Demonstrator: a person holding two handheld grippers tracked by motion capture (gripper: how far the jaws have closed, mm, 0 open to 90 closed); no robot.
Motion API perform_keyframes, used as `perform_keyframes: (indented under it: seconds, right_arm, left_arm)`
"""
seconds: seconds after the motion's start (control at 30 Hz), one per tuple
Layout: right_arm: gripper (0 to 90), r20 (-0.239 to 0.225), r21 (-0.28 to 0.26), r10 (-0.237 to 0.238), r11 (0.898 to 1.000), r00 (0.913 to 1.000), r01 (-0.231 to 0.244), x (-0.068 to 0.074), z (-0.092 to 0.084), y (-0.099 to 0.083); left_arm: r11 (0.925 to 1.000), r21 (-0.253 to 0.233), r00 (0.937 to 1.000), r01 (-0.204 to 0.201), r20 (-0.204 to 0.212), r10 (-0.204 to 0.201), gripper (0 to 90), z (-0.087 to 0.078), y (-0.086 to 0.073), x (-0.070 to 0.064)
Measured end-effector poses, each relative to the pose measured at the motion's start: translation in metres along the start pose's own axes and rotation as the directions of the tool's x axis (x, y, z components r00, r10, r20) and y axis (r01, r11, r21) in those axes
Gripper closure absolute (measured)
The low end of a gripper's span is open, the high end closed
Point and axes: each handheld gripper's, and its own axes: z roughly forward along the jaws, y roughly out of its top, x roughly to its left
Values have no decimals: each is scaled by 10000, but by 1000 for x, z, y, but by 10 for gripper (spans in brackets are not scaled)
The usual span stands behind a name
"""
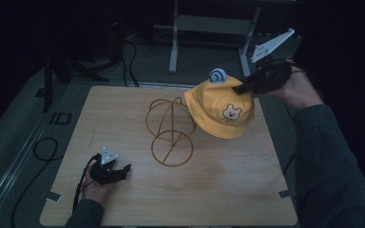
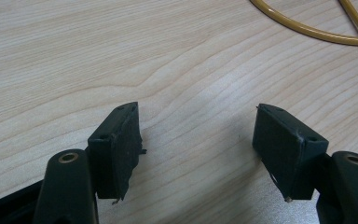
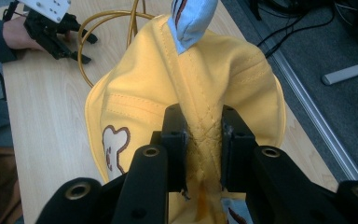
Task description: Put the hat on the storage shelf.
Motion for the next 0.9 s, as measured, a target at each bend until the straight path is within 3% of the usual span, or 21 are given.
perform_keyframes:
  seconds: [0.37, 0.9]
  right_arm:
    - [752, -153, -370, -26, 9993, 9999, 20, 1, -1, 3]
    - [752, -497, -778, -249, 9968, 9985, 210, 4, 18, 17]
  left_arm:
    - [10000, 0, 10000, 0, 0, 0, 323, 0, 0, 0]
    - [10000, 11, 10000, -10, 6, 10, 323, 0, 0, 0]
